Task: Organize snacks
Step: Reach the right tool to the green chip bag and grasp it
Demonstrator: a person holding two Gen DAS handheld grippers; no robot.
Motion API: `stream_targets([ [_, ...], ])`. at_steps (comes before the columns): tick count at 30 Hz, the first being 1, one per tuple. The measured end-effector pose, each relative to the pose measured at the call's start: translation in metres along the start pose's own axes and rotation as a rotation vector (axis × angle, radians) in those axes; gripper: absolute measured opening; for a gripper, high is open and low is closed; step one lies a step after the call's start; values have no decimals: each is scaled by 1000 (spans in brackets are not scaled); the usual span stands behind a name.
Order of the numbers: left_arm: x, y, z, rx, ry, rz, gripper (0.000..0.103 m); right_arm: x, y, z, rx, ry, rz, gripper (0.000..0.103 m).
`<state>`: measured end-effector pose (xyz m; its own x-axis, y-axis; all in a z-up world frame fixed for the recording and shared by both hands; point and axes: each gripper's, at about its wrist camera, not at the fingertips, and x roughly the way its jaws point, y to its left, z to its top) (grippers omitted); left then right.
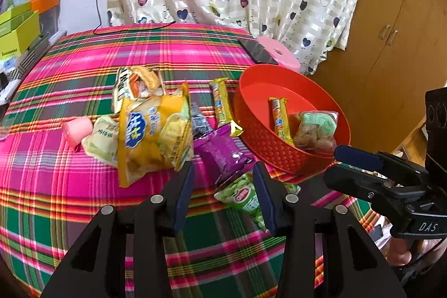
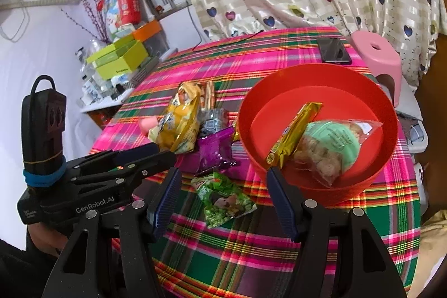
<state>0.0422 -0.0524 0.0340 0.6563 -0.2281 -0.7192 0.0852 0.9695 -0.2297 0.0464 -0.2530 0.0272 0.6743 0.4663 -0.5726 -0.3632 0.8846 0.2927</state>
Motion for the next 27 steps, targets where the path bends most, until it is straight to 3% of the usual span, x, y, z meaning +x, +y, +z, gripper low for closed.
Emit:
stream_targets([
  [16,-6,20,-12,-46,6,8,44,24,15,-11,-68,74,24,63],
  [27,-2,36,-13,-79,18,15,44,62,20,-18,-154,174,4,63],
])
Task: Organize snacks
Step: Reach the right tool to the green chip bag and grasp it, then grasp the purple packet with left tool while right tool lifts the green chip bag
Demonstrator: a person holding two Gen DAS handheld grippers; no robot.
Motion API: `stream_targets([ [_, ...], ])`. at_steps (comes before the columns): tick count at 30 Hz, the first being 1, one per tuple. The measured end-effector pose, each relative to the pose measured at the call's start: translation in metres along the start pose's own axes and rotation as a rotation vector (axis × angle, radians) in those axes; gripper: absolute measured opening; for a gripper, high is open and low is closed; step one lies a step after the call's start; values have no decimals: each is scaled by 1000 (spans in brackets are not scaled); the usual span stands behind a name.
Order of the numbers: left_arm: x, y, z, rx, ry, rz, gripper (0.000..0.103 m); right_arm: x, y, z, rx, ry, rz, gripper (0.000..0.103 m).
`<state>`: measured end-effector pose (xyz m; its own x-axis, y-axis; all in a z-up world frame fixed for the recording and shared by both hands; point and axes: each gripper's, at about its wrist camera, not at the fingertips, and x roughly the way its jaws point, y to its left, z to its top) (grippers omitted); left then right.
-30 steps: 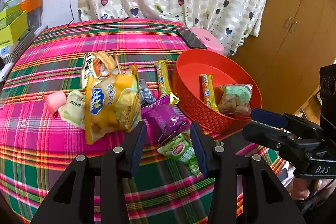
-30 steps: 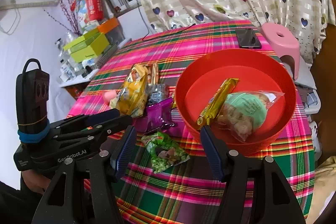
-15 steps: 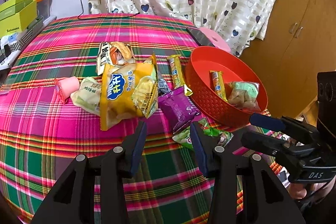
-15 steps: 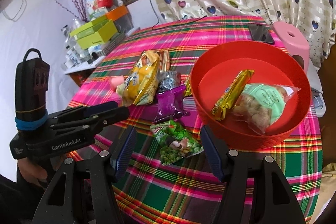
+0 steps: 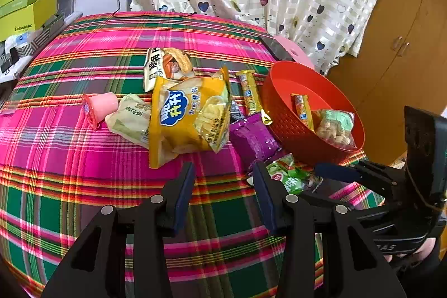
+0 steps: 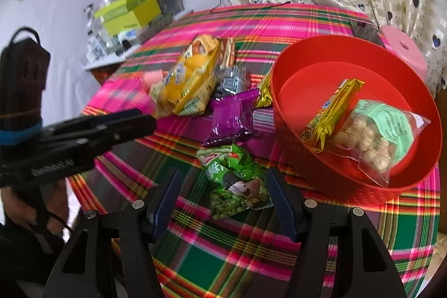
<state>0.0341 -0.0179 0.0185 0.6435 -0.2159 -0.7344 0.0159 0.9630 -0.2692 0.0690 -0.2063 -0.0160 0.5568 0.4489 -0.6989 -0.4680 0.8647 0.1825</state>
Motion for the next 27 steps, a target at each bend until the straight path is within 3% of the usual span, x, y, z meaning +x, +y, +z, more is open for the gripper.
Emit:
stream_targets([
  [10,5,9,1,-17,13,0,44,31,12,2,-149,77,-90,63],
  [11,5,9,1,-17,13,-1,44,34,13,1,-156,84,-95,62],
  [12,5,9,1,-18,14,-2,44,35,14,0,-164,87,-104,54],
  [16,8,8,2,-21,20,-21,44,32,14,-3,-170,63,-106,49],
  [27,14,-2,5,-33,23,-82,44,-12,14,-3,-125,-50,-91,47],
])
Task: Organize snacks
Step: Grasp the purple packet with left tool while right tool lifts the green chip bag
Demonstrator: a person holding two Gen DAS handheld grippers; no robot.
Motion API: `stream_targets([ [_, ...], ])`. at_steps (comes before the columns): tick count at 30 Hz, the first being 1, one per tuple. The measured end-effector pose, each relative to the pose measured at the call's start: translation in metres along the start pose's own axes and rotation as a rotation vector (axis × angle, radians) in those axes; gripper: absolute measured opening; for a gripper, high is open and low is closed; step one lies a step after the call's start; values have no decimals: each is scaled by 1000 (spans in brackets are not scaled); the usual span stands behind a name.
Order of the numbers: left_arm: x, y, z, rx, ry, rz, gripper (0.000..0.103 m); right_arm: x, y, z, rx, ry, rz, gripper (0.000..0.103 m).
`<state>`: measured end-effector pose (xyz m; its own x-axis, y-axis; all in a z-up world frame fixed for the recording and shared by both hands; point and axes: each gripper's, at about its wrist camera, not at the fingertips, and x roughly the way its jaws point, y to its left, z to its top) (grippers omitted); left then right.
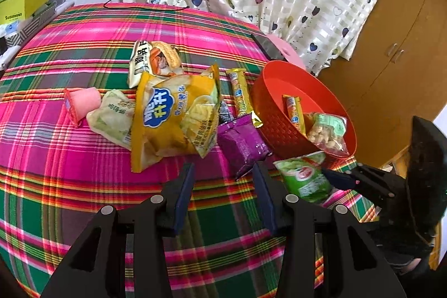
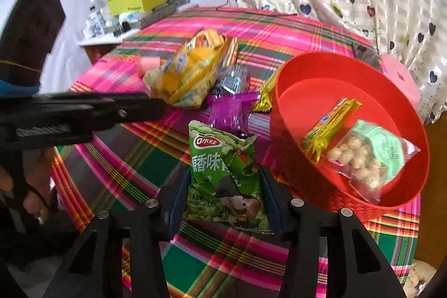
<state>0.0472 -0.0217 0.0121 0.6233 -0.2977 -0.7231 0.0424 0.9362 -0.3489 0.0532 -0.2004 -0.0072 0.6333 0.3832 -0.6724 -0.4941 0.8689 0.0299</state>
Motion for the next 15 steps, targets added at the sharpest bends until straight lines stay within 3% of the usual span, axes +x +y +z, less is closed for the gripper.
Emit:
stream_targets([
  [6,11,-7,2,-2,27,-20,44,-30,-3,4,15,-74,-5,47],
  [15,36,-20,9,-35,59,-36,49,-48,-16,5,49,-119,-27,47],
])
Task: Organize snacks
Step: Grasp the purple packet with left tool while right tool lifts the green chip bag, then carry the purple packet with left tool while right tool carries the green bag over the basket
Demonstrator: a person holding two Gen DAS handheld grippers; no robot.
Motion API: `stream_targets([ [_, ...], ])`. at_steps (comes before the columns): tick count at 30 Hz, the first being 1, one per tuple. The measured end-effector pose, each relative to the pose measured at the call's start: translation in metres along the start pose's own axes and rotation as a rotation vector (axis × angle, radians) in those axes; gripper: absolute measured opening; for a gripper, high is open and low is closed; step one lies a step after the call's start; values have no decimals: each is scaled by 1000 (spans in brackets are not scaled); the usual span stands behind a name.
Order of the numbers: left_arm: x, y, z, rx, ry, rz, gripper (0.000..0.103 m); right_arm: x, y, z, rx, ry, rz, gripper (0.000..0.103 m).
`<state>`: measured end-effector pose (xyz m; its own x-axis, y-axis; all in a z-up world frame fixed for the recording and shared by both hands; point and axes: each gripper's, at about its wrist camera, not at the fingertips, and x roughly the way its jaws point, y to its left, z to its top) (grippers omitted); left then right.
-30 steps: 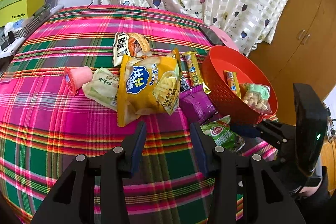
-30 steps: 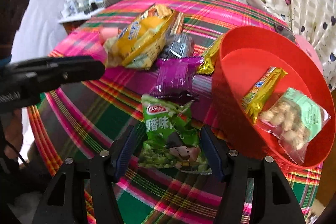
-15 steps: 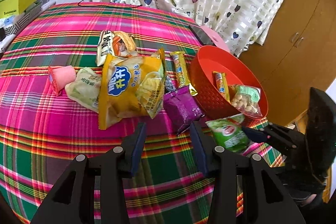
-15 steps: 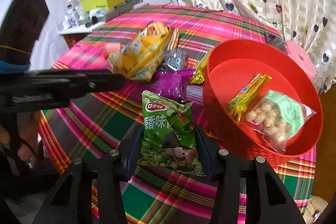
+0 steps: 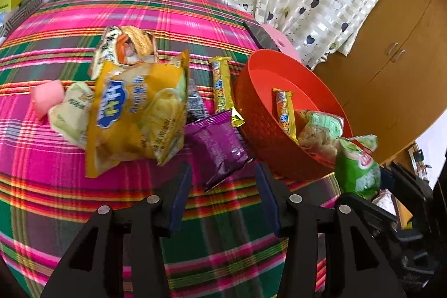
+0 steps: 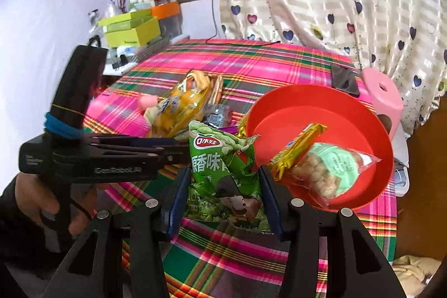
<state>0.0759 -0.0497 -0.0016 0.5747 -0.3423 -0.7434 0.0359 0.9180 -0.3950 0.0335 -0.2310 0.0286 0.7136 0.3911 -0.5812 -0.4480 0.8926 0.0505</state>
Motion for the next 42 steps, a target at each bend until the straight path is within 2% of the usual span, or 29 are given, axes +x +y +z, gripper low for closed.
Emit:
stream_targets([
  [8,30,-7,13,-46,11,53,50,-8,-13,2,22,-16,-21,47],
  [15,42,-6,9,6,18,139,50,-7,-18,0,34,-14,-27,47],
  [19,36,-5,5,41,-2,169,39,-6,-18,0,35,-12,-25,47],
  [21,32,-5,3,57,-15,168,36,-6,-18,-1,36,-10,-25,47],
  [29,17,-5,-7,87,-24,161,34,-6,-16,-1,38,-18,-34,47],
  [42,-35,-22,-9,124,-124,114,34,-16,-11,3,52,-48,-54,47],
])
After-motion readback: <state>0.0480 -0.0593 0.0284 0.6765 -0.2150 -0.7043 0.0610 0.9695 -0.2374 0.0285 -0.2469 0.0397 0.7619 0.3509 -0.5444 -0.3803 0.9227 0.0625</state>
